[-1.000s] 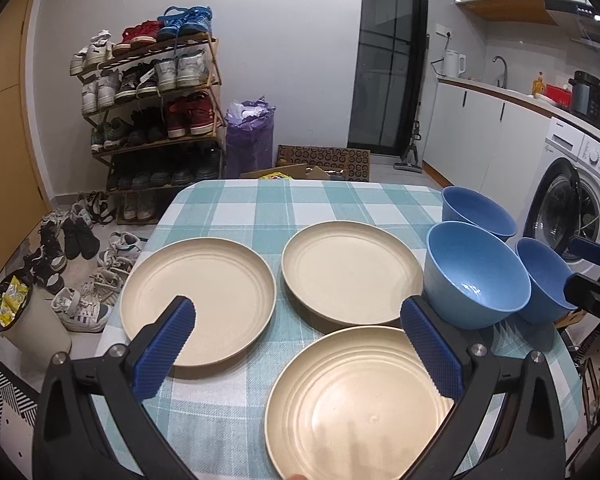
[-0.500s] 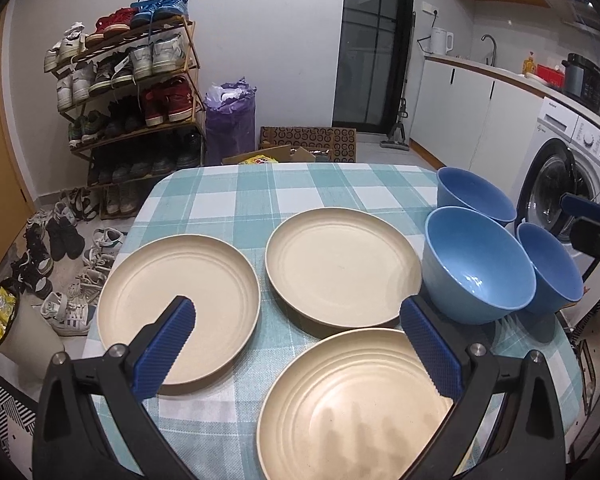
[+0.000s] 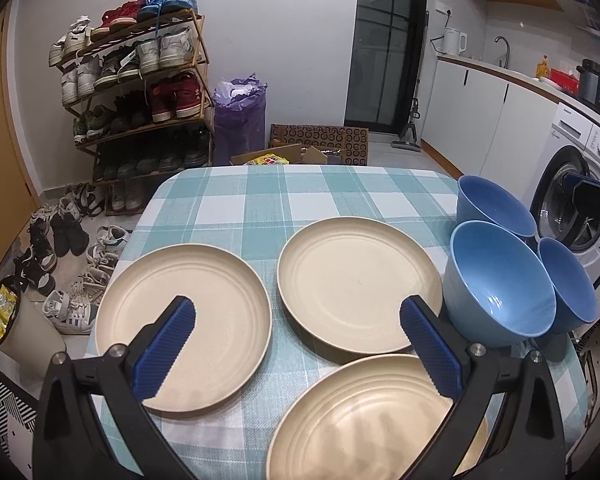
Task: Organize plates and bowls
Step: 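Move both tools forward toward the nearest cream plate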
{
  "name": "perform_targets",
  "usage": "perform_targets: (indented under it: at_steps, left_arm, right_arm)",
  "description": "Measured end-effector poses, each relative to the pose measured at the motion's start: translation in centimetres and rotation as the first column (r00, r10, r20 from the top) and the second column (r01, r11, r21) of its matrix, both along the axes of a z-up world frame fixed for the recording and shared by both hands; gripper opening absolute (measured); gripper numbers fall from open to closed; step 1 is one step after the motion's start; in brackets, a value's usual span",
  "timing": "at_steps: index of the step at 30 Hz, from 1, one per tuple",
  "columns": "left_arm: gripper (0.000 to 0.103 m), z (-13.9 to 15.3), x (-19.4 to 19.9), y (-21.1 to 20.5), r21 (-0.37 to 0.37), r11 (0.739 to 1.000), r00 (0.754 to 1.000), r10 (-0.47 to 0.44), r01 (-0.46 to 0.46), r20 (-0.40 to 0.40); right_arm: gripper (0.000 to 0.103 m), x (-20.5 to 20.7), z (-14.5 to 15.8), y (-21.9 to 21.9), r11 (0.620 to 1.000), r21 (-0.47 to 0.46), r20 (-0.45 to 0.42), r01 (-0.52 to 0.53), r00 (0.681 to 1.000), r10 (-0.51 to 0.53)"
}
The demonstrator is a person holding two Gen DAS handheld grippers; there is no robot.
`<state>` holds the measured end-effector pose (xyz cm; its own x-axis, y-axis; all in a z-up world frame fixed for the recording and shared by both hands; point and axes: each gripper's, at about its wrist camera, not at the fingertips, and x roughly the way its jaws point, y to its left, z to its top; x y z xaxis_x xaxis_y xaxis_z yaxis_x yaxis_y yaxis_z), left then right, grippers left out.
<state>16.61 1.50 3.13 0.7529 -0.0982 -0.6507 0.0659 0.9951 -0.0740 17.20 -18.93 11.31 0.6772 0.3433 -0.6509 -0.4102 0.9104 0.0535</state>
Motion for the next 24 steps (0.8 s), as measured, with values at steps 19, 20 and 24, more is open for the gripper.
perform_targets:
  at_steps: [19,20,24]
  left_arm:
    - [0.102,-2.2,3.4,-0.5,-0.001,1.000,0.997,0.001,-0.001,-0.076]
    - [0.102,-2.3,3.5,-0.5,-0.004,1.000,0.997,0.000,0.000,-0.081]
    - [0.102,-3.0,3.9,-0.5,-0.016,1.000,0.995,-0.015,0.013,-0.102]
  right_arm:
    - [0.103,8.5,-1.1,0.9,0.998,-0.064,-0.110,-0.010,0.994,0.002]
    - [0.103,8.9,-1.4,1.0,0.997,-0.070,-0.120,-0.013,0.993,0.004]
    - [0.103,10.2,-2.9,1.5,0.995,-0.096,-0.158,-0.021,0.987,0.006]
